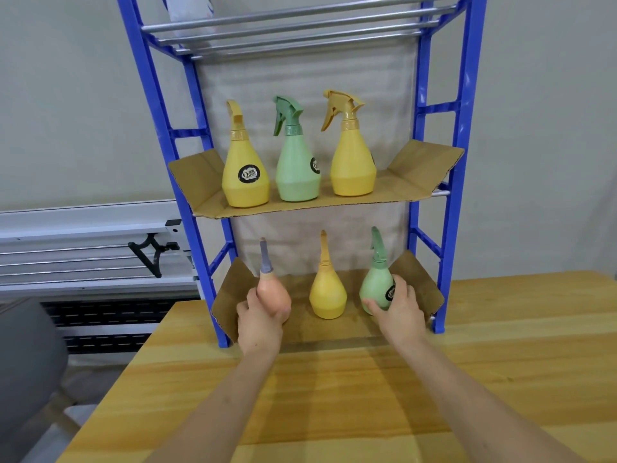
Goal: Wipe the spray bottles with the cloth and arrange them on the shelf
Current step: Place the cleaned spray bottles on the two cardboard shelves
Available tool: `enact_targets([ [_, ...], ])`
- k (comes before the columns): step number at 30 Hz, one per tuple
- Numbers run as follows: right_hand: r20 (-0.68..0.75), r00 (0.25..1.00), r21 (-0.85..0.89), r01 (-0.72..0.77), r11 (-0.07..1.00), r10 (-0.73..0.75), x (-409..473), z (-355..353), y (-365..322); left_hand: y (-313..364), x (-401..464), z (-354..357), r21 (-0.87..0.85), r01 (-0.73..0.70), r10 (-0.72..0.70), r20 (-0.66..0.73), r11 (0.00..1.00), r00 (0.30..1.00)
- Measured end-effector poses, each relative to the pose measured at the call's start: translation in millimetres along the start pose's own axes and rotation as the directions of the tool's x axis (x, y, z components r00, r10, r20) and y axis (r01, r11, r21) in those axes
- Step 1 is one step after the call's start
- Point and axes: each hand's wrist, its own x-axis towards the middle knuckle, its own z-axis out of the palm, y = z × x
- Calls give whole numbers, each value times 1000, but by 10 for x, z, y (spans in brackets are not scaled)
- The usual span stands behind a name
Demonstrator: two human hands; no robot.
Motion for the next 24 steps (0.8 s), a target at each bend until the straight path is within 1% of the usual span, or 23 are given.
enact_targets([
  [2,1,1000,11,-3,1000,3,-2,0,-6,39,33,16,4,-5,5,40,1000,999],
  [7,4,1000,10,3,1000,-3,-5,-25,-20,35,54,48,31,-74,71,92,997,993],
  [24,34,999,53,9,999,-11,14,-75,-2,11,149,21,70,-94,83,145,993,986],
])
